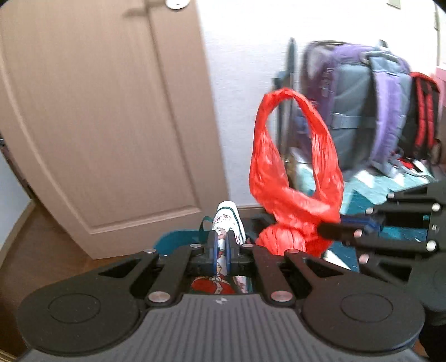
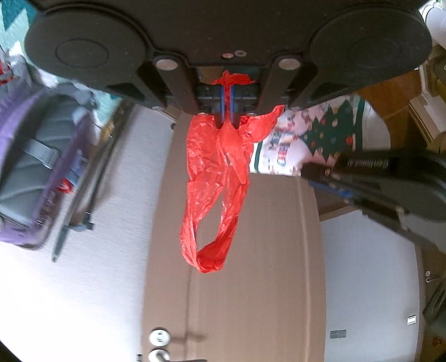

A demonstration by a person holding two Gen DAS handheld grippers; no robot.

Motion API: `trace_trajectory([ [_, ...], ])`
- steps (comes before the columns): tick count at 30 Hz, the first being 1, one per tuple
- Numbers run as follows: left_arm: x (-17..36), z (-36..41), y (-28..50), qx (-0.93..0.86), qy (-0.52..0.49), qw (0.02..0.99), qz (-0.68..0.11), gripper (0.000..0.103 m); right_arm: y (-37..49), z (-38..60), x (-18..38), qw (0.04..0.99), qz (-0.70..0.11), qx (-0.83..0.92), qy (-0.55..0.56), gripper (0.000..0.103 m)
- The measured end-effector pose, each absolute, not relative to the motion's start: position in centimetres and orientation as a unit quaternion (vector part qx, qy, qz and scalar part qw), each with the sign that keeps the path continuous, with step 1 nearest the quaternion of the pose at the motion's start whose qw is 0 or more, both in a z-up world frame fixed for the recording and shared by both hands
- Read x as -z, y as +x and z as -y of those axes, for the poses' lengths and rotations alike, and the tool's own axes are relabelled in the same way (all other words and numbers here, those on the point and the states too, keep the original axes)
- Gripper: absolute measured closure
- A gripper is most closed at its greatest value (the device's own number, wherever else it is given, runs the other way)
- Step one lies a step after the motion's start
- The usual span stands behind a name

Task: Collect trash
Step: 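Carry red bag and Christmas bag to the teal wastebasket and release both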

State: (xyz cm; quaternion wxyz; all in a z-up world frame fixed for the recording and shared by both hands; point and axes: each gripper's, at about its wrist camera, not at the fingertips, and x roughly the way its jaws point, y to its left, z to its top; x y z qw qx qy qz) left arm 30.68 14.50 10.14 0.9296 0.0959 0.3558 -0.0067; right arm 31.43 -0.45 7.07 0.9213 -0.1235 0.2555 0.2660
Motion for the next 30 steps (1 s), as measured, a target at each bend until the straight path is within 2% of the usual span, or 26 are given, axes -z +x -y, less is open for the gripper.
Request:
trace_trajectory([
  [18, 2.6, -20.1, 37.3, -0.031, 0.032, 0.893, -0.447, 0.097, 40.2, -6.3, 4.5, 0.869, -0.389, -0.282, -0.116, 0.100],
  [25, 6.5, -21.2, 37.2, -0.029, -0.009, 0.872, -0.488, 0.097, 40.3, -6.9, 6.1, 0.854, -0.419, -0.287, -0.118, 0.088],
  [30, 7.9, -21.8, 36.6, -0.035, -0.036, 0.864, -0.501, 0.097, 39.8, -6.7, 6.5, 0.849, -0.432, -0.282, -0.110, 0.085],
])
